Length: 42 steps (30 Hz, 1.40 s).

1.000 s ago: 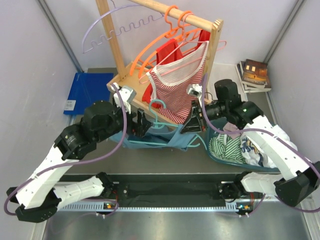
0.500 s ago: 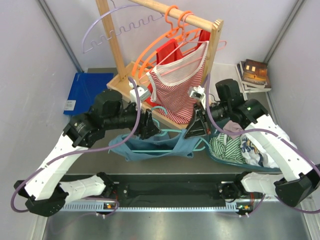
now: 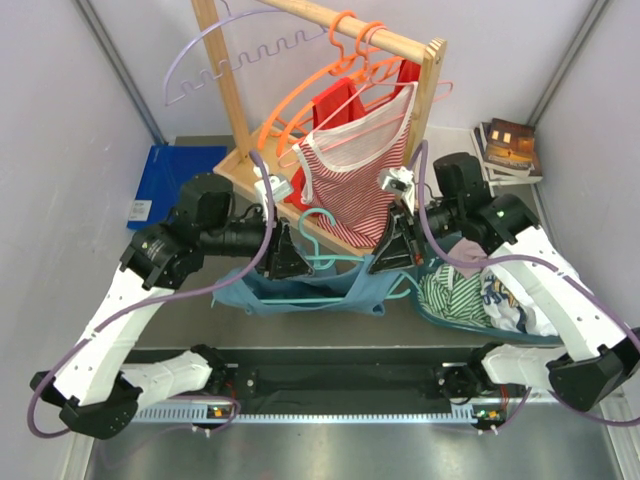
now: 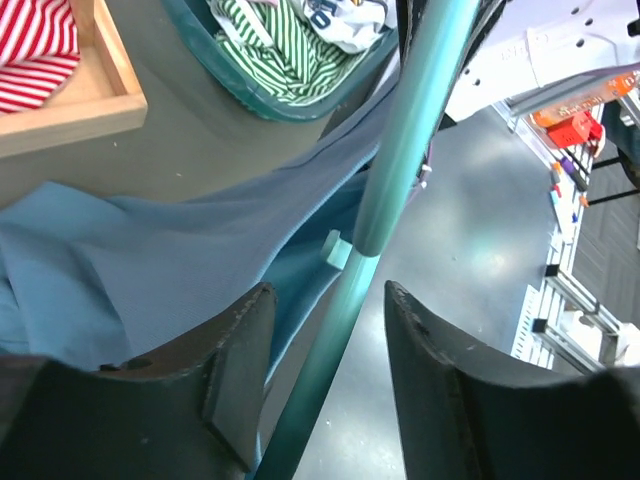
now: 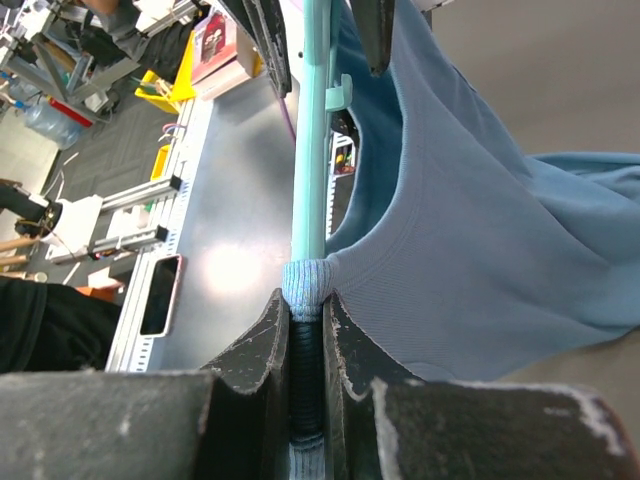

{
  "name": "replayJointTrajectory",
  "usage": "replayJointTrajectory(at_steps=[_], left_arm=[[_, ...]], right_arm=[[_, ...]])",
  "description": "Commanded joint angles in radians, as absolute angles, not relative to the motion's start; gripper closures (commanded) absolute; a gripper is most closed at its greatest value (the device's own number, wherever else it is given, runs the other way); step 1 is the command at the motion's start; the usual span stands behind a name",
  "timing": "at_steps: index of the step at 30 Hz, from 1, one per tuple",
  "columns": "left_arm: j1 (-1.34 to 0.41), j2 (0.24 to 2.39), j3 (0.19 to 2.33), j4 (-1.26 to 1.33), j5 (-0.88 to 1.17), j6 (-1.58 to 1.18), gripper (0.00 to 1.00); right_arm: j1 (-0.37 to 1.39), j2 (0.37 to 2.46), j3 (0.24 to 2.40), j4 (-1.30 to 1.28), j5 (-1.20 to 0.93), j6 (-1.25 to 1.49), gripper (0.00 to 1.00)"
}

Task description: Place the tank top on the hanger

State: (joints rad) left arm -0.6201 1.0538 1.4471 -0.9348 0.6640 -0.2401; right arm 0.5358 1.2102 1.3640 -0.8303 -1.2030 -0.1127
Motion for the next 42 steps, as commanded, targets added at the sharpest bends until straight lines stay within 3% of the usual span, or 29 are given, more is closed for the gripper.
replayJointTrajectory(at_steps=[1,5,7,10,20,26,27,29,31,42], left_arm=[[-0.597,1.034,1.440,-0.963,0.739,-0.232,0.50],[-0.589,1.040,1.439,-0.992,0.749,-0.215,0.53],[-0.584,1.046,1.442,-1.006,0.756,-0.209,0.67],[-0.580,1.049,1.442,-1.009,0.765,-0.204,0.98],[-0.577,1.046,1.427,-1.035,0.738,-0.172,1.00],[-0.577,1.048,1.399,-1.061,0.603,-0.141,1.00],[-0.577,1.046,1.394,-1.066,0.589,-0.137,1.00],[-0.577,1.040,1.384,-1.069,0.551,-0.123,1.00],[-0.577,1.034,1.378,-1.088,0.487,-0.111,1.00],[-0.534,0.945,1.255,-1.075,0.032,-0.140,1.00]], right_arm=[[0.519,1.212,1.413,-0.793,-1.273,-0.137,1.00],[0.515,1.215,1.414,-0.793,-1.273,-0.137,1.00],[0.515,1.213,1.414,-0.792,-1.275,-0.137,1.00],[0.514,1.218,1.413,-0.790,-1.272,-0.137,1.00],[0.512,1.235,1.416,-0.750,-1.206,-0.115,1.00],[0.511,1.241,1.405,-0.675,-1.157,-0.072,0.66],[0.512,1.243,1.404,-0.666,-1.152,-0.071,0.49],[0.512,1.252,1.399,-0.663,-1.134,-0.066,0.36],[0.511,1.255,1.396,-0.660,-1.092,-0.066,0.18],[0.410,1.220,1.355,-0.555,-0.973,-0.011,0.12]])
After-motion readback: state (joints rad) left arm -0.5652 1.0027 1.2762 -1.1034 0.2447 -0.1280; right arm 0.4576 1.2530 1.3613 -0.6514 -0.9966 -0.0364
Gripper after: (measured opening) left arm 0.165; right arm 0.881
